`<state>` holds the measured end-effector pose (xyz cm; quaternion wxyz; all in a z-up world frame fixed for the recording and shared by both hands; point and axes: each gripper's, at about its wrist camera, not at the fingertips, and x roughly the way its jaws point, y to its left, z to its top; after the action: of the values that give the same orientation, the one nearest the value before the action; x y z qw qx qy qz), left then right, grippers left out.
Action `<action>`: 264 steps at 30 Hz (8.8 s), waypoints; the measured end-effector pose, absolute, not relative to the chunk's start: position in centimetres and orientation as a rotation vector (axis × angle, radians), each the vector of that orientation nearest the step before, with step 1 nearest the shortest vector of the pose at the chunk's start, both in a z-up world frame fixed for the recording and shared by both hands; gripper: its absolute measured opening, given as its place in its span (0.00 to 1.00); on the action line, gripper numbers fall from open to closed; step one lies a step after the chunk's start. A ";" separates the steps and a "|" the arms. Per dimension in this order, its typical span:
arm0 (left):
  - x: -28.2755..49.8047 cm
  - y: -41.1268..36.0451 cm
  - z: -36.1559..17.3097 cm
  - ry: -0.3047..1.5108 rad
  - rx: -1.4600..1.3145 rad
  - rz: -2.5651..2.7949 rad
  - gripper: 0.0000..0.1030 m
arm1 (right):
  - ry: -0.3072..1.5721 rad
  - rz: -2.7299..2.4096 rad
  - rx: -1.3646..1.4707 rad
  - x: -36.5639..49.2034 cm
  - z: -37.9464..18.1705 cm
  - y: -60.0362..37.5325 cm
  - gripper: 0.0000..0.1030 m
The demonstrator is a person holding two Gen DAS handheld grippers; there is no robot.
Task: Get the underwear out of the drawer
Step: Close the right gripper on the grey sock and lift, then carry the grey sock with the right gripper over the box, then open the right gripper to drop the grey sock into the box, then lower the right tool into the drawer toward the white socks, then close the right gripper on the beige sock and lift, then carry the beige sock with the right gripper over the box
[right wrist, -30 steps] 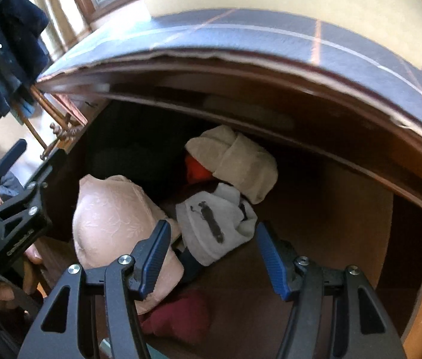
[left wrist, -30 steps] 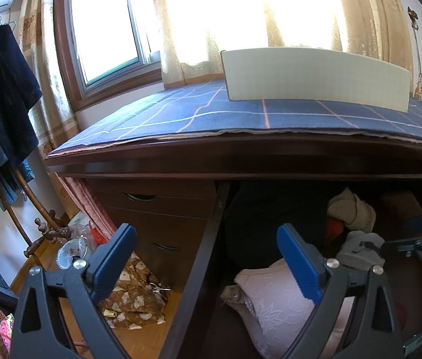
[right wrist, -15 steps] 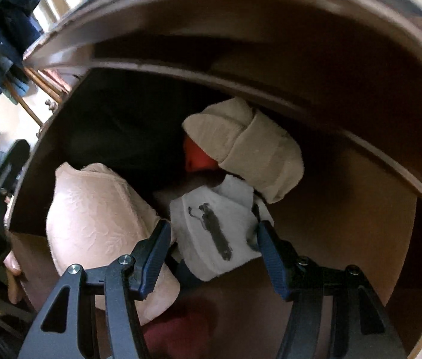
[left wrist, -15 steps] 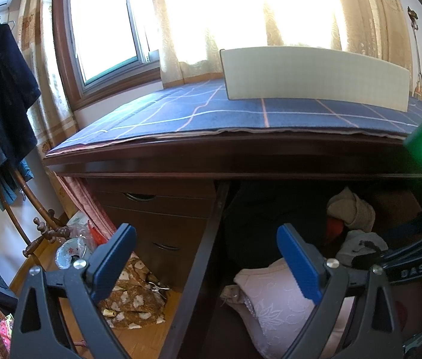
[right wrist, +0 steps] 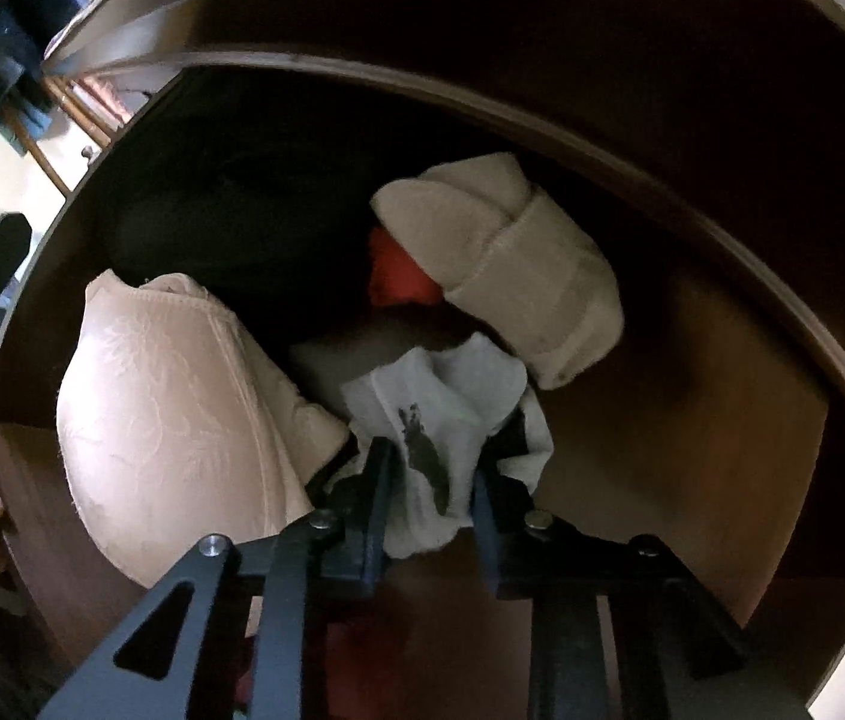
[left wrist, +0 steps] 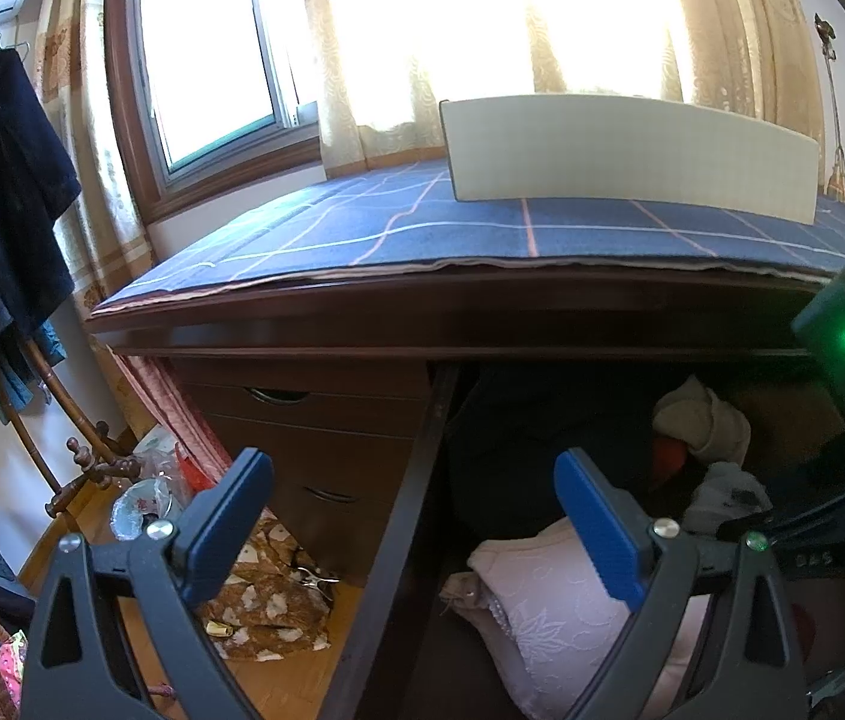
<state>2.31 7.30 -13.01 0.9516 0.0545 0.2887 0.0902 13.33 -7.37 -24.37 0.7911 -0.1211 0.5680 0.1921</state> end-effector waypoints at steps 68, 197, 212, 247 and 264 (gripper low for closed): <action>2.5 7.5 -12.6 0.578 0.091 0.156 0.94 | 0.393 0.349 -0.009 16.6 7.4 -10.7 0.21; 2.1 7.7 -12.7 0.548 0.095 0.168 0.94 | 0.935 0.564 -0.572 13.0 -21.9 -8.5 0.56; 2.1 7.7 -12.8 0.551 0.087 0.161 0.94 | 0.820 0.422 -0.692 13.4 -22.8 -6.8 0.13; 2.1 7.7 -12.5 0.546 0.088 0.167 0.94 | 0.669 0.418 -0.122 4.1 -7.8 -18.1 0.11; 2.3 7.8 -12.5 0.542 0.087 0.164 0.94 | 0.450 0.382 -0.116 5.9 0.9 -17.3 0.11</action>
<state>2.29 7.84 -12.50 0.9592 0.0428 0.2675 0.0807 5.94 -17.31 0.86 0.9552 -0.0570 0.2216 0.1879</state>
